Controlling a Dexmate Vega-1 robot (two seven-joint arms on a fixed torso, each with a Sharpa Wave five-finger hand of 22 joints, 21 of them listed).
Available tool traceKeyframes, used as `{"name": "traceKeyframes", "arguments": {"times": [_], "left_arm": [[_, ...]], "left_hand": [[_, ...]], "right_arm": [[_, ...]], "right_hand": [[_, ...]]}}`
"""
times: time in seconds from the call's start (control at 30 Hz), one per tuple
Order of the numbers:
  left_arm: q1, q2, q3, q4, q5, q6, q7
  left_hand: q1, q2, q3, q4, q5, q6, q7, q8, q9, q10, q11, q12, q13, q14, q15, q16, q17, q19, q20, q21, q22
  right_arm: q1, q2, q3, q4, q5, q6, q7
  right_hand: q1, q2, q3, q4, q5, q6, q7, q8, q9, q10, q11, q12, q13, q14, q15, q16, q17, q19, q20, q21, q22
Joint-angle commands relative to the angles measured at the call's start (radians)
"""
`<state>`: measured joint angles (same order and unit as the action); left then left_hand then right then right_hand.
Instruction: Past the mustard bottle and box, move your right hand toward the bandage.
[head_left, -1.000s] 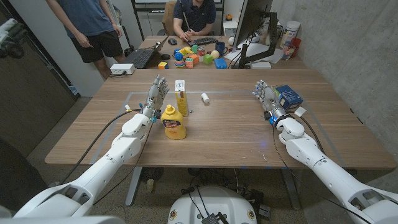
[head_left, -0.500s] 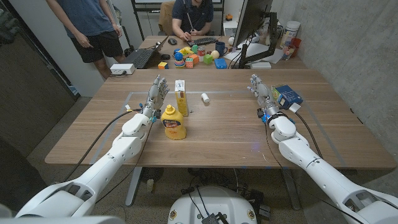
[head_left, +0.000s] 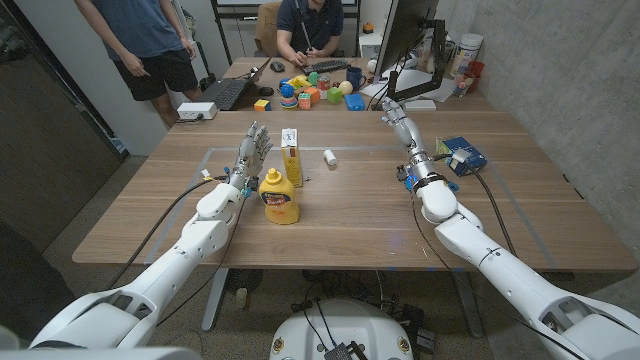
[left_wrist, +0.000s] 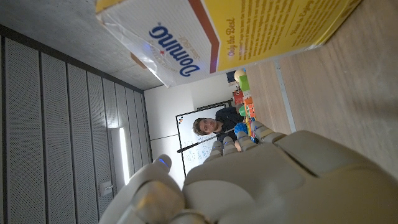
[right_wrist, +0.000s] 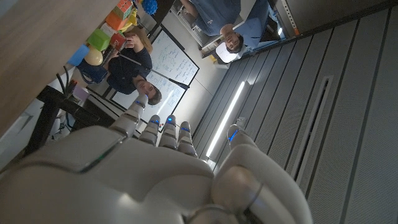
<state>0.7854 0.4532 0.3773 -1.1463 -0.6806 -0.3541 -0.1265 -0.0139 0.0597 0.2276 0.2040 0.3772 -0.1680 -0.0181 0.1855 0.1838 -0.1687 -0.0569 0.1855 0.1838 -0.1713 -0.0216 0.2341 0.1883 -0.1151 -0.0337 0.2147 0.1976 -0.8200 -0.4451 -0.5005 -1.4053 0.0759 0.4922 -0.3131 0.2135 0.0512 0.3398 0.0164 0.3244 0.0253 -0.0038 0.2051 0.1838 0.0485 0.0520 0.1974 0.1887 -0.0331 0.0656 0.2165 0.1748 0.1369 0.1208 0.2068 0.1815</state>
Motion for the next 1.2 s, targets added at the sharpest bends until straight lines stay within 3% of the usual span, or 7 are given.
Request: {"name": "traceKeyframes", "arguments": {"times": [0.03, 0.27, 0.5, 0.57, 0.7, 1.13, 1.2], "left_arm": [[-0.007, -0.01, -0.004, 0.032, -0.006, -0.022, -0.021], [-0.016, -0.021, -0.006, 0.061, -0.011, -0.042, -0.038], [-0.02, -0.027, -0.007, 0.075, -0.013, -0.053, -0.048], [-0.021, -0.029, -0.008, 0.077, -0.013, -0.056, -0.049], [-0.023, -0.032, -0.007, 0.082, -0.013, -0.061, -0.051], [-0.034, -0.042, -0.003, 0.096, -0.009, -0.066, -0.054], [-0.037, -0.044, -0.002, 0.098, -0.008, -0.065, -0.053]], "left_hand": [[-0.001, 0.134, 0.005, 0.0, 0.005, -0.162, 0.0, 0.009, 0.005, -0.151, 0.005, 0.009, 0.003, -0.114, 0.003, 0.007, 0.006, -0.007, -0.021, 0.006, 0.005], [-0.001, 0.134, 0.004, 0.0, 0.005, -0.16, 0.001, 0.009, 0.005, -0.15, 0.005, 0.009, 0.003, -0.113, 0.003, 0.007, 0.006, -0.006, -0.022, 0.007, 0.005], [-0.001, 0.133, 0.004, 0.0, 0.005, -0.159, 0.002, 0.009, 0.005, -0.149, 0.004, 0.008, 0.003, -0.114, 0.003, 0.007, 0.005, -0.005, -0.022, 0.007, 0.005], [-0.001, 0.133, 0.004, -0.001, 0.005, -0.159, 0.001, 0.009, 0.005, -0.149, 0.003, 0.008, 0.003, -0.112, 0.003, 0.007, 0.005, -0.005, -0.023, 0.007, 0.005], [-0.001, 0.133, 0.003, -0.001, 0.004, -0.158, 0.001, 0.009, 0.005, -0.148, 0.003, 0.008, 0.003, -0.111, 0.003, 0.007, 0.005, -0.004, -0.022, 0.007, 0.005], [-0.001, 0.133, 0.002, -0.001, 0.004, -0.156, 0.001, 0.009, 0.006, -0.146, 0.003, 0.008, 0.003, -0.109, 0.002, 0.007, 0.005, -0.003, -0.022, 0.007, 0.005], [-0.001, 0.133, 0.002, -0.001, 0.004, -0.155, 0.001, 0.009, 0.006, -0.145, 0.003, 0.008, 0.003, -0.109, 0.002, 0.008, 0.005, -0.002, -0.022, 0.007, 0.005]], "right_arm": [[0.032, 0.0, -0.056, -0.019, -0.26, 0.031, -0.091], [0.061, -0.006, -0.096, -0.02, -0.392, -0.001, -0.129], [0.108, -0.01, -0.145, -0.003, -0.544, -0.034, -0.199], [0.123, -0.012, -0.162, 0.002, -0.582, -0.052, -0.21], [0.16, -0.018, -0.203, 0.018, -0.67, -0.084, -0.242], [0.278, -0.012, -0.34, 0.093, -0.791, -0.212, -0.182], [0.295, -0.008, -0.359, 0.109, -0.796, -0.225, -0.167]], "right_hand": [[0.034, -0.009, -0.001, -0.027, -0.011, 0.03, -0.023, 0.005, 0.006, 0.011, -0.012, 0.0, 0.002, 0.023, -0.003, -0.005, 0.002, 0.036, 0.071, 0.01, -0.001], [0.052, -0.017, -0.006, -0.042, -0.022, 0.079, -0.054, 0.015, 0.006, 0.035, -0.035, 0.005, 0.002, 0.045, 0.001, -0.002, 0.002, 0.063, 0.094, 0.012, -0.001], [0.066, -0.017, -0.006, -0.052, -0.03, 0.122, -0.056, 0.023, 0.007, 0.061, -0.044, 0.01, 0.002, 0.071, -0.007, 0.004, 0.002, 0.075, 0.095, 0.009, 0.0], [0.071, -0.015, -0.005, -0.055, -0.033, 0.123, -0.057, 0.021, 0.007, 0.06, -0.061, 0.008, 0.002, 0.073, -0.007, 0.003, 0.002, 0.08, 0.096, 0.01, 0.0], [0.064, -0.032, -0.019, -0.056, -0.043, 0.091, -0.063, 0.003, 0.008, 0.039, -0.061, -0.003, 0.003, 0.063, 0.002, -0.004, 0.004, 0.092, 0.098, 0.009, 0.001], [0.066, -0.039, -0.027, -0.06, -0.051, 0.077, -0.066, -0.006, 0.01, 0.008, -0.065, -0.013, 0.004, 0.035, -0.005, -0.016, 0.005, 0.088, 0.098, 0.001, 0.001], [0.069, -0.042, -0.029, -0.063, -0.054, 0.07, -0.067, -0.009, 0.011, -0.007, -0.07, -0.015, 0.005, 0.014, -0.016, -0.023, 0.005, 0.062, 0.097, -0.012, -0.001]]}}
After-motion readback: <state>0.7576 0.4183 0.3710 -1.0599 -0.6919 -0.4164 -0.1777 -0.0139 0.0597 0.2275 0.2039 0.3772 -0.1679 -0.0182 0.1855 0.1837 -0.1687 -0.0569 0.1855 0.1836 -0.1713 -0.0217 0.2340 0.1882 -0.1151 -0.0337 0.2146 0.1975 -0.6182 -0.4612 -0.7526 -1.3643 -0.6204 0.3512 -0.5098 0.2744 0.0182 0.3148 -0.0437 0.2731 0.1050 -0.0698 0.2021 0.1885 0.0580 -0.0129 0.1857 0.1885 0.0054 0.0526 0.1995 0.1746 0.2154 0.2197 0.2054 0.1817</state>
